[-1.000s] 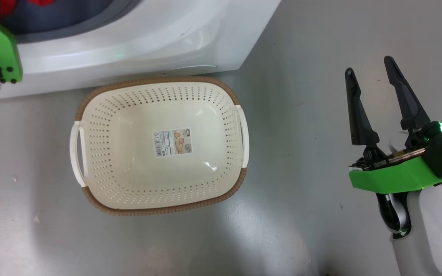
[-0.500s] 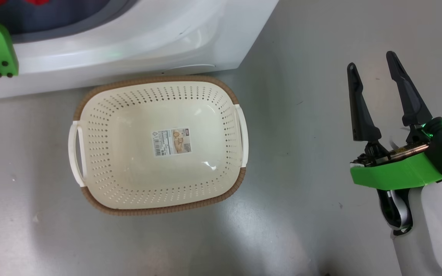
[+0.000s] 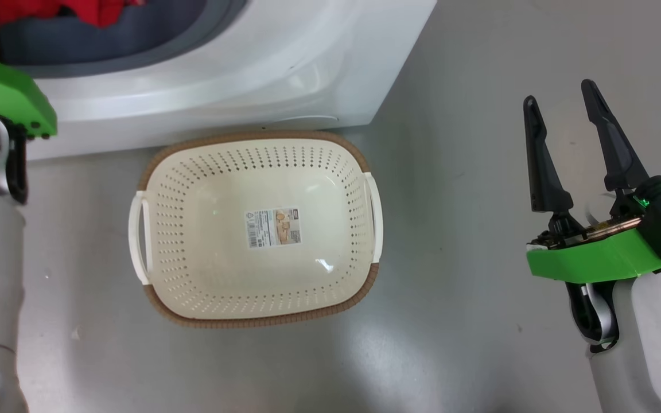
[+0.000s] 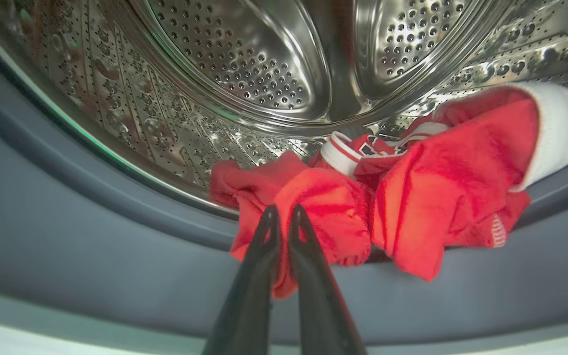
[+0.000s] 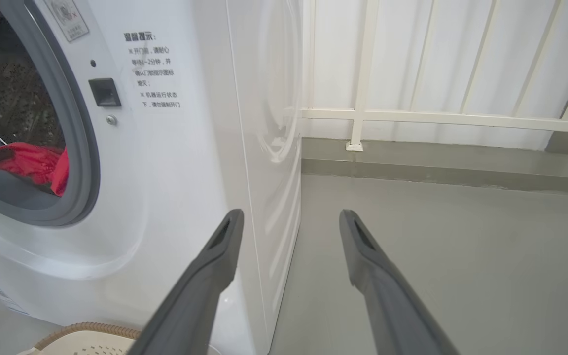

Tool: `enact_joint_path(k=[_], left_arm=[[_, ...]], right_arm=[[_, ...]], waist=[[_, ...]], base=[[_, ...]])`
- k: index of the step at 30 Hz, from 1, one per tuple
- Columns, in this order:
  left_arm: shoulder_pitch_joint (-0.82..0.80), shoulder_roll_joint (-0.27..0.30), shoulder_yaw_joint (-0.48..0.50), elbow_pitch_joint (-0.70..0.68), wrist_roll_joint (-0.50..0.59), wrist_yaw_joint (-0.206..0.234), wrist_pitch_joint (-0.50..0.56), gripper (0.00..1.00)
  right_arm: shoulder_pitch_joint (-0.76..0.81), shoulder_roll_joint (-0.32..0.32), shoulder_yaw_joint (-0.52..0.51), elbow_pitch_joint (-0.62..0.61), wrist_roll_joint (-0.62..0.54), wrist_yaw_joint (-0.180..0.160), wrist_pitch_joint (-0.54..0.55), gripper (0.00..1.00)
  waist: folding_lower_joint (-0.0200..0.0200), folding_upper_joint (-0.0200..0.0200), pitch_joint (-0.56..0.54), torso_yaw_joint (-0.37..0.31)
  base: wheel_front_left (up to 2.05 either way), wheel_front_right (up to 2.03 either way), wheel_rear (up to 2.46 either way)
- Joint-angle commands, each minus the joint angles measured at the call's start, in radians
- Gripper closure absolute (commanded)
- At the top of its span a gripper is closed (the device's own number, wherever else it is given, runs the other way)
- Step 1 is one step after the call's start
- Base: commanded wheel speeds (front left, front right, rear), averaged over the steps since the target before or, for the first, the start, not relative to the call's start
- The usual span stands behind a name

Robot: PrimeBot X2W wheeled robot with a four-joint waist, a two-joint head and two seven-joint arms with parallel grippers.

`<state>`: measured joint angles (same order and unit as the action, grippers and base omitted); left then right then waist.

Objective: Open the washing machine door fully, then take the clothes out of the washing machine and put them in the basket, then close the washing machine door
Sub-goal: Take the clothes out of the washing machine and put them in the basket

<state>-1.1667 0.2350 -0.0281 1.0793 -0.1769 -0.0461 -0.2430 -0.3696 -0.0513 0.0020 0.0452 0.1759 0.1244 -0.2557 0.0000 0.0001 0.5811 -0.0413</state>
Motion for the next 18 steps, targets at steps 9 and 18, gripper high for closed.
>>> enact_joint_path(k=[9, 18], left_arm=[[0.254, 0.001, 0.090, -0.331, -0.061, -0.027, -0.018, 1.00], [0.469, -0.095, 0.163, -0.593, -0.129, -0.062, -0.019, 1.00]], right_arm=[[0.050, 0.001, 0.025, -0.007, 0.006, 0.006, -0.006, 0.00], [0.092, 0.001, 0.023, 0.009, 0.010, 0.006, -0.006, 0.00]], waist=[[0.0000, -0.0001, -0.109, 0.014], [0.0000, -0.0001, -0.203, 0.017]], base=[[0.00, 0.00, 0.00], [0.00, 0.00, 0.00]])
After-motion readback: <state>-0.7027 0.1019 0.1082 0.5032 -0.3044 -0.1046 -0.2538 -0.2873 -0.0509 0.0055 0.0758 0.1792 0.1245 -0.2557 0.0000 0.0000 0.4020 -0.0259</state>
